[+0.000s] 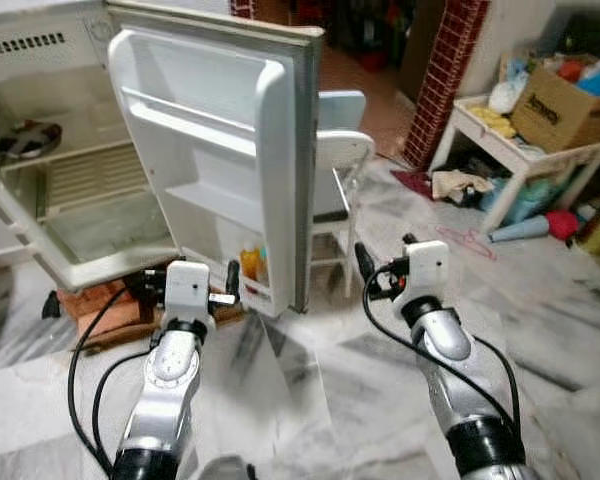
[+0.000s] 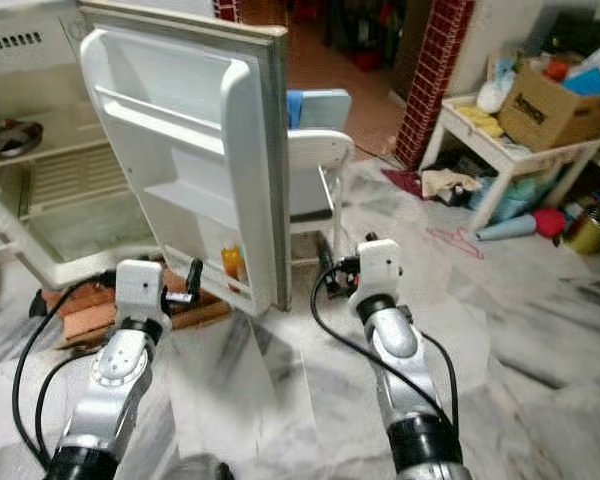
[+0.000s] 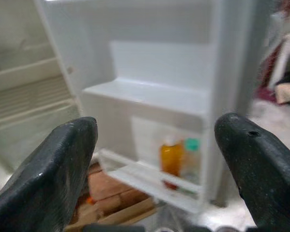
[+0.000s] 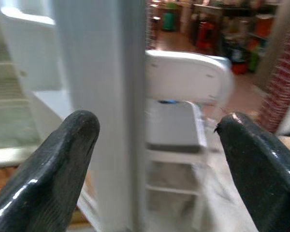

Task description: Restocking fridge

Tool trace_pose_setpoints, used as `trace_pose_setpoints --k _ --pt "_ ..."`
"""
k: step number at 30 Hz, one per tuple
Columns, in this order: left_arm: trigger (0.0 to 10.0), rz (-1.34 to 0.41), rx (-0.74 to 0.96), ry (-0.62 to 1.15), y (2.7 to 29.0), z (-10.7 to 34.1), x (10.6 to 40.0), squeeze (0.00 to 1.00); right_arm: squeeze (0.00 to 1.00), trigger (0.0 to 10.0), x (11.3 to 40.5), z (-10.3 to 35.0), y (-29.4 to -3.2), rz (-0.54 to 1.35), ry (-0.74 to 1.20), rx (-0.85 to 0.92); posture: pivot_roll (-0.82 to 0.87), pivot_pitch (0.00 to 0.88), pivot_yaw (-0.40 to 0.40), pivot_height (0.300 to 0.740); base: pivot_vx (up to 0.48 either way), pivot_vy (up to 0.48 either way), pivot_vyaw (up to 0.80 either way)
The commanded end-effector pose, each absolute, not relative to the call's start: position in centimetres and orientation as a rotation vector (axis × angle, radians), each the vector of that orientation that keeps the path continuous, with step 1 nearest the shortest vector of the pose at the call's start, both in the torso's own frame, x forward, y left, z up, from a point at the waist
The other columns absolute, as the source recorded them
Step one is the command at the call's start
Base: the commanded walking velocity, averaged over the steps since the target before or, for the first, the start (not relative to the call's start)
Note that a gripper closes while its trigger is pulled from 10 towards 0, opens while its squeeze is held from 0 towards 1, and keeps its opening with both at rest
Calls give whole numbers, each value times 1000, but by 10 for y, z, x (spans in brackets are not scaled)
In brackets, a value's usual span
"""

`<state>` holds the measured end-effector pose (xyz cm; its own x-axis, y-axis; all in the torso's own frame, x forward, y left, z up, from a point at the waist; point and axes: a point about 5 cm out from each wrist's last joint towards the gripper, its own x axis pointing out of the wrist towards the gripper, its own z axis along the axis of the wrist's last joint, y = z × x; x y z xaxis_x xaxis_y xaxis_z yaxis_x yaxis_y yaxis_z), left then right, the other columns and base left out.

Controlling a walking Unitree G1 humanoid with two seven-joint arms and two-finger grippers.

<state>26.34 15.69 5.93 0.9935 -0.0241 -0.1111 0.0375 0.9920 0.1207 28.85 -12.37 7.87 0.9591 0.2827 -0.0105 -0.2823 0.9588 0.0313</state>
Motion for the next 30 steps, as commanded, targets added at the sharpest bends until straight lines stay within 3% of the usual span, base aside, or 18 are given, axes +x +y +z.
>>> trace_pose_setpoints --k 1,7,12,21,30 --pt "10000 -28 119 107 157 61 266 0 0 10000 291 86 -124 311 -14 11 -2 0 -11 740 364 0 569" --pt "10000 -27 121 115 157 59 266 0 0 10000 294 84 -129 287 -9 6 3 0 -16 740 354 0 528" --pt "10000 -28 121 125 156 58 266 0 0 10000 297 86 -129 284 -14 12 2 0 -16 740 330 0 0" --pt "10000 16 37 230 161 47 257 0 0 10000 297 86 -127 301 -31 -29 0 0 -17 740 0 0 0" --pt "10000 -76 55 347 160 31 239 0 0 10000 315 101 -125 267 -80 -35 11 0 -21 740 0 0 662"
